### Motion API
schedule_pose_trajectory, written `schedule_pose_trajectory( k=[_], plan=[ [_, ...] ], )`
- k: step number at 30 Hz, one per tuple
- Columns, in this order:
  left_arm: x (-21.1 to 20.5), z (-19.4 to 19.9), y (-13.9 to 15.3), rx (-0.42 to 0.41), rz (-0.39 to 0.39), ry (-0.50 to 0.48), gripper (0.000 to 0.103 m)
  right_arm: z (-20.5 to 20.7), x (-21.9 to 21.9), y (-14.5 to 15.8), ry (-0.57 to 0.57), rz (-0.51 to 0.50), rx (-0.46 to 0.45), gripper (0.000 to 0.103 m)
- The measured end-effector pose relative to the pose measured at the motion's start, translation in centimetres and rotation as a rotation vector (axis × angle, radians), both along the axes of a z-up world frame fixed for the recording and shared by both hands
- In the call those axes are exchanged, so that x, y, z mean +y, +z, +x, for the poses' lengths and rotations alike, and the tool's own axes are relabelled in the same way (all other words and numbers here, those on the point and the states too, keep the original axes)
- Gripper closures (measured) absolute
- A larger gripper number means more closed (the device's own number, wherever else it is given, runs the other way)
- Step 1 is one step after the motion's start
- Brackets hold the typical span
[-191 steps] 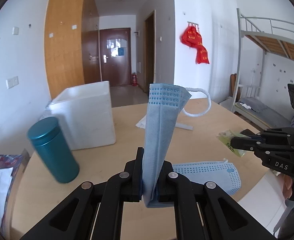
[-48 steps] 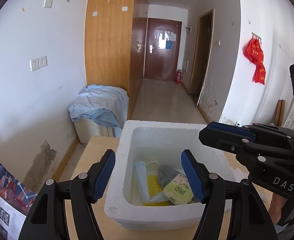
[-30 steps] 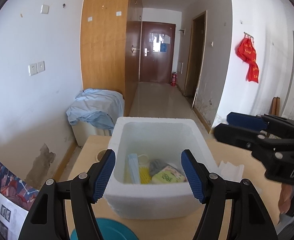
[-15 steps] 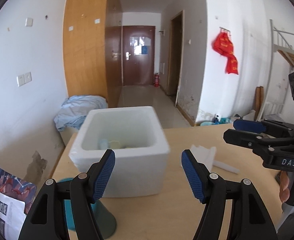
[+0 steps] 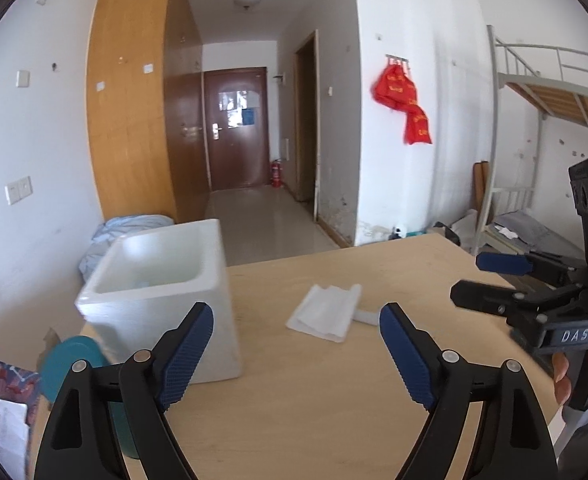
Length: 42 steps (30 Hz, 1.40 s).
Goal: Organize soft objects
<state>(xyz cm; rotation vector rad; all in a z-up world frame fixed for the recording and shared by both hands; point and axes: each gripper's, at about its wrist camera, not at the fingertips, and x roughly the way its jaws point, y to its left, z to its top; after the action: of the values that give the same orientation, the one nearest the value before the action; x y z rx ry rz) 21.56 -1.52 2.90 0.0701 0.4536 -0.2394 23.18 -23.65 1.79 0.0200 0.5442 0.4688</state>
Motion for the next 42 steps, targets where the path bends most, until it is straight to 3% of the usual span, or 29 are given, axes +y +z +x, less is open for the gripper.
schedule_pose_trajectory(
  k=[9,26,42],
  plan=[
    [-4.5,1.0,-2.2,0.026,0.02,-0.084,0.014,-0.7,-3.4,-2.5,-0.066,-0.056,0.041,0.014],
    [-5.9,3.9,-4.2,0.069,-0.013,-0.092,0.014,0.9,-5.9,-5.0,-0.088,-0.042,0.083,0.014],
    [-5.9,10.3,-7.2,0.118,0.042,-0.069,0.014,7.0,-4.8,-7.9,-0.061,-0.1,0.166,0.014]
  ],
)
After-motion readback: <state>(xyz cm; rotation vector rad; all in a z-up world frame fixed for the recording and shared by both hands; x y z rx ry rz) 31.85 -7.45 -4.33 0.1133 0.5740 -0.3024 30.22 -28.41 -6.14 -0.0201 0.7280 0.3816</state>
